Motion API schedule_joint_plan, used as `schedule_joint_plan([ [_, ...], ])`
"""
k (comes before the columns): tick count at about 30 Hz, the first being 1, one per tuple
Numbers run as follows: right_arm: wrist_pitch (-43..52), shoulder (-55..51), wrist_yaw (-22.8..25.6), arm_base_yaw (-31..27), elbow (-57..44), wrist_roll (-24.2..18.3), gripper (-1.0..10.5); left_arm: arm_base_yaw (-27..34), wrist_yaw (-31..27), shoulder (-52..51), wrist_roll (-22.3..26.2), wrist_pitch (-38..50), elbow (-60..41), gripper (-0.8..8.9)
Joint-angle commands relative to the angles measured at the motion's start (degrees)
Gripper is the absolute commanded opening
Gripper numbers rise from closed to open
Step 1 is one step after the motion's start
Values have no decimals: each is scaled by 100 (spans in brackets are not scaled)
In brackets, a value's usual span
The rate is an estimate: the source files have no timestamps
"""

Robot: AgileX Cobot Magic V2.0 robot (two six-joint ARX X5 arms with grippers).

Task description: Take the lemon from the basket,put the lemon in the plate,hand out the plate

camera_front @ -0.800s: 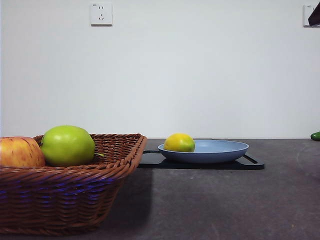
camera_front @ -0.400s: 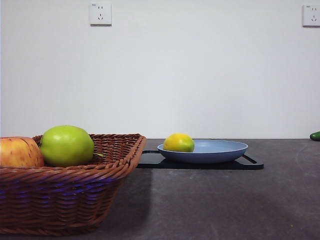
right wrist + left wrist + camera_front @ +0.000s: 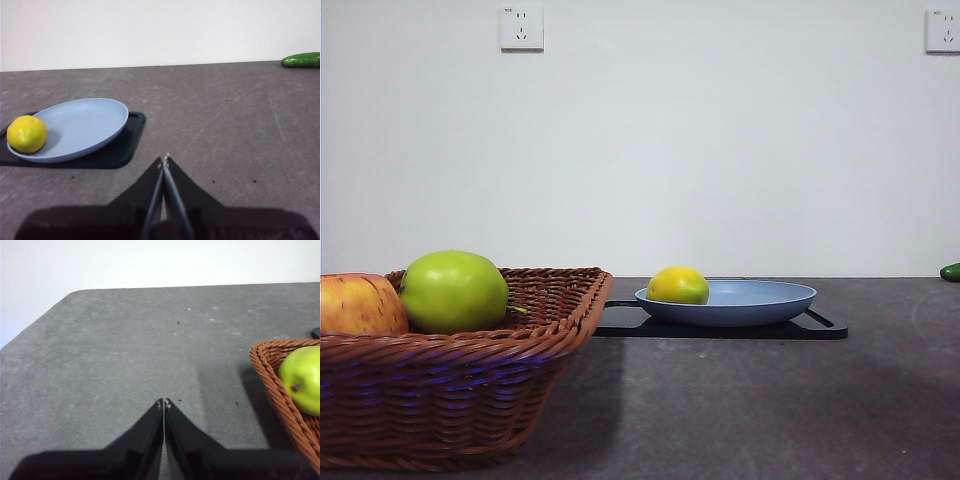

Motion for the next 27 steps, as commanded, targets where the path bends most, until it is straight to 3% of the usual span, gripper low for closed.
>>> schedule_joint_plan([
  [1,9,-109,9,-2,-87,-13,11,20,-7,-17,-57,2,-46,8],
  [9,-431,-98,7,9,-85,229,11,20,-7,-17,-57,2,-46,8],
  [27,-363,-101,33,9,-85,229,11,22,-7,-17,-57,2,-46,8],
])
